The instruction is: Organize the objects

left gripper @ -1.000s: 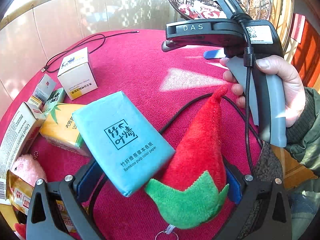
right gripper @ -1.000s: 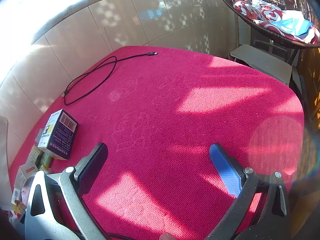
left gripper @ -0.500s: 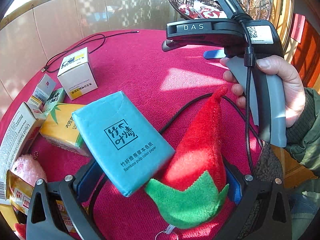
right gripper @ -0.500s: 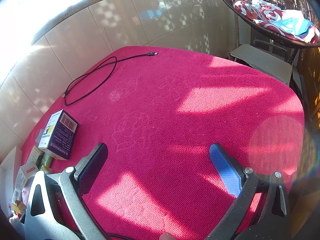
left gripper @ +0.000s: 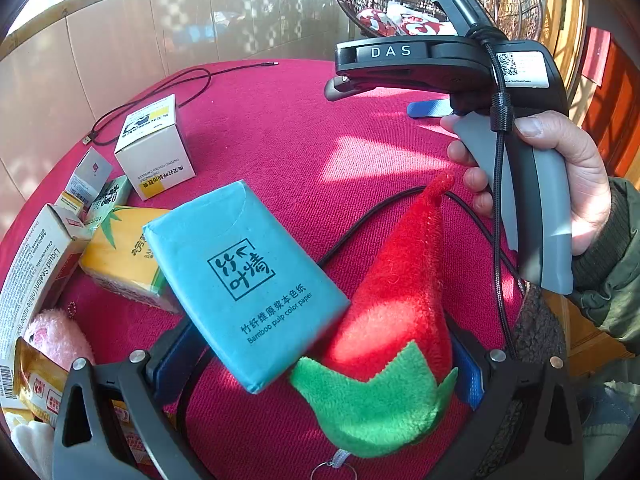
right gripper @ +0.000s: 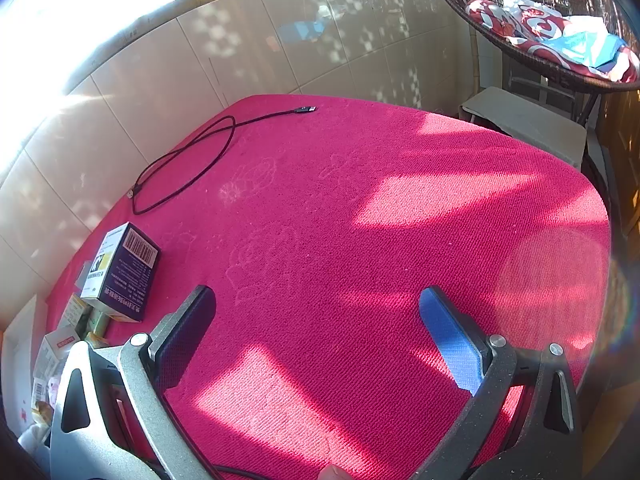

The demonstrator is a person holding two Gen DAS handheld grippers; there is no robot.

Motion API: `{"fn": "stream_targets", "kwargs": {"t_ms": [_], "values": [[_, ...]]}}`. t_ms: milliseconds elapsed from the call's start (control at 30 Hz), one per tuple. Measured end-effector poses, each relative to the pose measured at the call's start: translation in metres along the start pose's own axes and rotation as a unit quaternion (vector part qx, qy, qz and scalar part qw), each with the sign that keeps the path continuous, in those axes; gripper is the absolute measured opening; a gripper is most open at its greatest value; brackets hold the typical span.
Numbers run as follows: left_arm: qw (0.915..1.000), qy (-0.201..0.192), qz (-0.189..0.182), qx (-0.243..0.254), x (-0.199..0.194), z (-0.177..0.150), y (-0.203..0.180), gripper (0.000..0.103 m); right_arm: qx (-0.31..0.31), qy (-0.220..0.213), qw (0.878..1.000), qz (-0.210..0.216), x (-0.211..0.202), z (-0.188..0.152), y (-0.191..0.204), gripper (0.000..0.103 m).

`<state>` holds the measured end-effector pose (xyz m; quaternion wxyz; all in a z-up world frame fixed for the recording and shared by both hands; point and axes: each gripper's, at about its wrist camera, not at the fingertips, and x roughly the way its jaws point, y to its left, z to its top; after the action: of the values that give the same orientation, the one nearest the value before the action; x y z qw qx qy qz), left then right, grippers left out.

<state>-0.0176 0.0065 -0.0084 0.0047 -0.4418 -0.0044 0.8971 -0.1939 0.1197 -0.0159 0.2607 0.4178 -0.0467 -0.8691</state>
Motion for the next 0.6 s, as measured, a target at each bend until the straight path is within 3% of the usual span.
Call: {"fn": "stream_targets", "kwargs": {"t_ms": [167,300,433,533,600], "values": [[1.0000,-0.001,0.003,0.001,-0.004,-0.001,0.000,0.103,0.006,-0.003,1.000,0.007,-0.001,0.001,0.000,0.103],[0.9997,-0.011,0.011,0.018,-0.022,-0.006,-0.012,0.103,0.031,-0.020,0.999,0.037,-0.008,-0.001,-0.011,0.103],[0.9967,-0.078,-0.020,0.008,-0.079,-0.002,-0.015,0.103,0.046,-0.056,0.996,0.051,-0.028,0.002,-0.017,0.103],[0.9894,-0.134,-0.037,-0.043,-0.129,-0.002,0.004,0.103,0.018,-0.073,0.995,0.069,-0.049,0.008,-0.009,0.103],[0.9815,-0.168,-0.035,-0.085,-0.160,-0.014,0.027,0.103,-0.014,-0.064,0.992,0.105,-0.060,0.009,0.002,0.103]]}}
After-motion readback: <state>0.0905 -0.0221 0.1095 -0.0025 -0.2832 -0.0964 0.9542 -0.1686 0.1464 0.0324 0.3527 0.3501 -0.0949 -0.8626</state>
